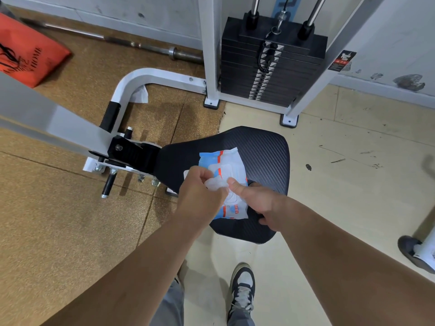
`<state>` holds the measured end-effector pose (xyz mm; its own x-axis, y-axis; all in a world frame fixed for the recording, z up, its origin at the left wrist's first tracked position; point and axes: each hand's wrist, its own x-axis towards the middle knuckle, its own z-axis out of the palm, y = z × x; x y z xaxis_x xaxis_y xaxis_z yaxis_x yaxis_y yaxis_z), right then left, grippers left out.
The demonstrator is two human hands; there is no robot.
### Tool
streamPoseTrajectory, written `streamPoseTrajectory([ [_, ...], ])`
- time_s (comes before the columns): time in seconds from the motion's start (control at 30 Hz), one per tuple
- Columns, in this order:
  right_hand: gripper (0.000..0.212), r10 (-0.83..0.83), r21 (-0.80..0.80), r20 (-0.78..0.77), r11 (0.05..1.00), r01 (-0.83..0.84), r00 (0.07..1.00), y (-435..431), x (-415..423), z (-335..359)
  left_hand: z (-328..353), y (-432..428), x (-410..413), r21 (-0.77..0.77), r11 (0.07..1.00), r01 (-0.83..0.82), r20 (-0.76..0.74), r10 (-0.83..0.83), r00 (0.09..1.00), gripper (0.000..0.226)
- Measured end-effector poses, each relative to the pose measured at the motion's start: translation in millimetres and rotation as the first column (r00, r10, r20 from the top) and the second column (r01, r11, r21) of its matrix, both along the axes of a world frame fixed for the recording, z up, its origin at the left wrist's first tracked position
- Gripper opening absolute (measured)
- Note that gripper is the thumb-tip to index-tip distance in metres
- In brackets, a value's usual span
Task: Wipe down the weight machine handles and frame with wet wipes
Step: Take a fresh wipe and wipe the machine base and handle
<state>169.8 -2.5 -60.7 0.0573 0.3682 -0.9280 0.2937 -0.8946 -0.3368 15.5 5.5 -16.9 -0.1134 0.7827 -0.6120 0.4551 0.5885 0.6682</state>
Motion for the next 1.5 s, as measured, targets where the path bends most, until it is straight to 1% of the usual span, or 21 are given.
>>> streamPoseTrajectory([
  [0.13,0.058,-0.021,0.0,-0.02,1.0,0.021,1.0,0,-1,6,-1,-4,-9,0.015,1.0,0.024,0.034,-0.024,0.999,0.038],
  [0.23,0.052,-0.018,-0.008,-0.032,1.0,0.018,0.999,0,1,4,-2,-6,-15,0.087,0.996,-0.009,-0.008,0.01,1.0,0.025],
  [0.3,0.062,-0.006,-0.011,-0.007,1.0,0.006,1.0,0,2,0,-2,-5,-17,0.147,0.989,-0.017,-0.033,0.022,0.999,0.018],
  [0.4,0.074,-0.005,-0.004,-0.01,1.0,0.005,1.0,1,0,-2,-4,-1,-15,0.173,0.985,-0.001,-0.071,0.013,0.997,0.024],
  [0.6,0.074,-0.052,0.0,-0.014,0.999,0.052,0.999,0,0,1,7,-1,-8,0.241,0.956,-0.17,-0.029,0.182,0.983,0.024],
  [0.67,0.062,-0.08,-0.005,-0.03,0.997,0.08,0.996,0,2,2,12,-7,-5,0.24,0.938,-0.252,0.013,0.256,0.967,0.023],
  [0.73,0.053,-0.103,-0.011,-0.008,0.995,0.103,0.995,-1,2,5,18,-12,-2,0.158,0.895,-0.417,0.144,0.397,0.907,0.022],
  [0.77,0.057,-0.105,-0.013,-0.003,0.994,0.105,0.994,-2,0,3,22,-13,-1,0.081,0.86,-0.505,0.224,0.478,0.85,0.022],
  [0.83,0.086,-0.105,0.008,0.018,0.994,0.105,0.994,-3,-9,-2,28,-11,2,-0.079,0.795,-0.601,0.327,0.591,0.738,0.019],
  [0.9,0.117,-0.119,0.03,0.042,0.993,0.118,0.992,-6,-11,-19,32,-6,4,-0.19,0.757,-0.625,0.368,0.645,0.67,0.017],
  [0.93,0.124,-0.128,0.031,0.05,0.992,0.126,0.991,-7,-10,-29,32,-4,4,-0.227,0.745,-0.627,0.374,0.661,0.651,0.017],
  [0.97,0.125,-0.141,0.019,0.046,0.99,0.14,0.989,-7,-10,-31,30,-2,4,-0.25,0.74,-0.625,0.371,0.669,0.644,0.015],
  [1.03,0.113,-0.135,-0.005,0.028,0.991,0.135,0.99,-7,-9,-24,25,2,4,-0.242,0.761,-0.602,0.339,0.647,0.682,0.015],
  [1.1,0.109,-0.116,0.0,0.019,0.993,0.116,0.993,-4,-9,-10,21,8,5,-0.173,0.818,-0.549,0.274,0.575,0.771,0.026],
  [1.13,0.101,-0.108,0.005,0.004,0.994,0.108,0.994,-3,-8,-9,21,10,6,-0.132,0.837,-0.531,0.245,0.547,0.8,0.029],
  [1.2,0.072,-0.116,0.025,-0.023,0.993,0.117,0.993,-2,-7,-5,28,14,6,-0.065,0.854,-0.516,0.23,0.516,0.825,0.032],
  [1.23,0.066,-0.123,0.033,-0.028,0.992,0.124,0.992,-1,-5,-4,33,15,5,-0.04,0.859,-0.511,0.233,0.505,0.831,0.033],
  [1.33,0.071,-0.109,0.016,0.017,0.994,0.109,0.994,-1,-6,-11,53,18,2,0.059,0.848,-0.526,0.317,0.484,0.816,0.035],
  [1.4,0.08,-0.112,0.011,0.032,0.994,0.112,0.993,-2,-9,-14,65,15,-1,0.075,0.836,-0.543,0.386,0.478,0.789,0.035],
  [1.43,0.086,-0.114,0.018,0.046,0.993,0.113,0.992,-2,-10,-14,70,14,-3,0.079,0.84,-0.536,0.392,0.468,0.792,0.034],
  [1.5,0.091,-0.11,0.039,0.078,0.993,0.107,0.991,-1,-11,-7,76,10,-5,0.092,0.857,-0.507,0.373,0.442,0.816,0.032],
])
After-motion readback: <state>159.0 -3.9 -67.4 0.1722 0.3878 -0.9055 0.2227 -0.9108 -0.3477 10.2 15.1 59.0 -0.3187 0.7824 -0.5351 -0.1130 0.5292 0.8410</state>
